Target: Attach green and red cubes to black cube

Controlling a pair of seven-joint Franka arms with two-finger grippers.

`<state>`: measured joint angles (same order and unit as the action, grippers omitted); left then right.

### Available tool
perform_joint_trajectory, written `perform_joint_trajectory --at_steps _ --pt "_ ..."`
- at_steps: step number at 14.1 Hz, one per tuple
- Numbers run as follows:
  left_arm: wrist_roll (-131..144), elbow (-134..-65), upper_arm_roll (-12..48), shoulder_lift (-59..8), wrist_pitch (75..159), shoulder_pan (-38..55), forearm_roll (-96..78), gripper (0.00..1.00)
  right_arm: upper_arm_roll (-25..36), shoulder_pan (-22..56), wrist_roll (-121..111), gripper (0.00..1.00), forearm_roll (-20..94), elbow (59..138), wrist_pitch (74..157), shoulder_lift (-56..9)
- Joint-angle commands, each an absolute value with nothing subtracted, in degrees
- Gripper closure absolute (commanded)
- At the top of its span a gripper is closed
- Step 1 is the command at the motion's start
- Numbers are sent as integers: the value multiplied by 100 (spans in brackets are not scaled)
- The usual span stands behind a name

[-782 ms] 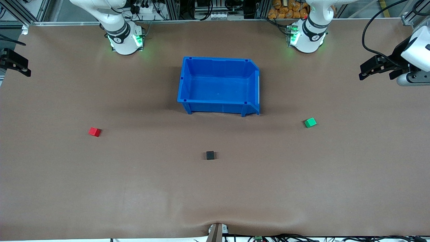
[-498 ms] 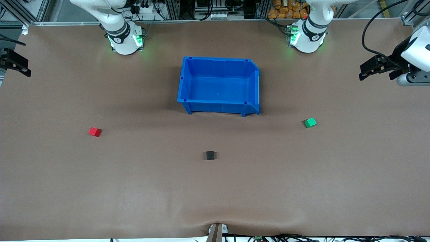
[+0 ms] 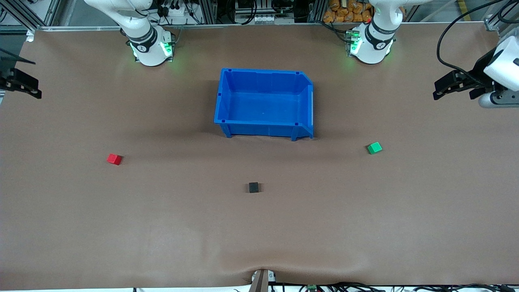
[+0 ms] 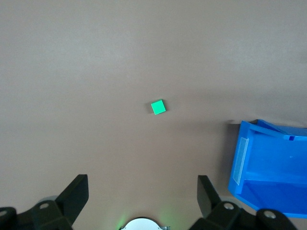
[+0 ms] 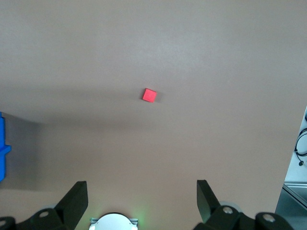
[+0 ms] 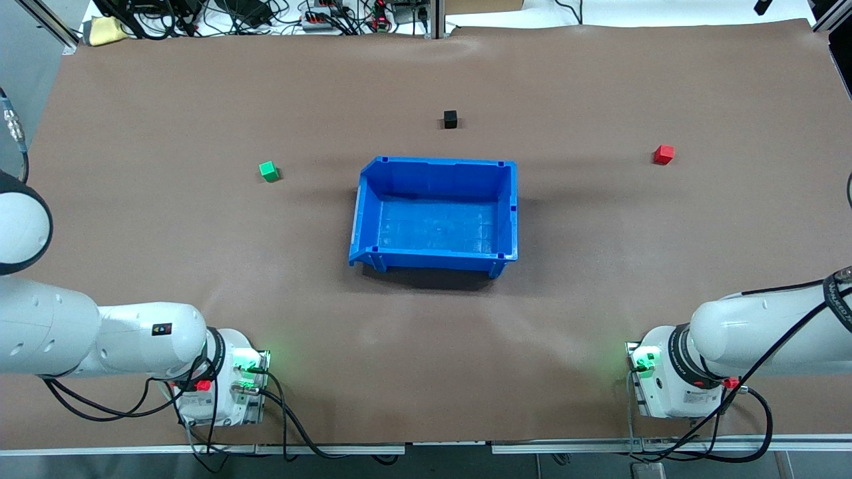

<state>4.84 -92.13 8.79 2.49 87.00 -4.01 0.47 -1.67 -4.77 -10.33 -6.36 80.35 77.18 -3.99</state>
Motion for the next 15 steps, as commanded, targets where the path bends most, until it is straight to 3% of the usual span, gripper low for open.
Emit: perform_joint_trajectory --at_steps 1,6,11,15 --pt "492 -9088 888 141 8648 -378 79 0 -193 -492 -1046 0 -965 7901 7673 -973" --pt "518 -9184 923 141 8648 -369 79 0 -193 -510 -1046 0 -1336 7928 8384 -1659" --pt "659 -9474 923 123 8841 -396 70 0 -202 -878 -1011 0 -1143 7963 9332 -2881" --pt "1413 -9965 923 123 9333 -396 79 0 -193 -1475 -941 0 190 8103 9860 -3689"
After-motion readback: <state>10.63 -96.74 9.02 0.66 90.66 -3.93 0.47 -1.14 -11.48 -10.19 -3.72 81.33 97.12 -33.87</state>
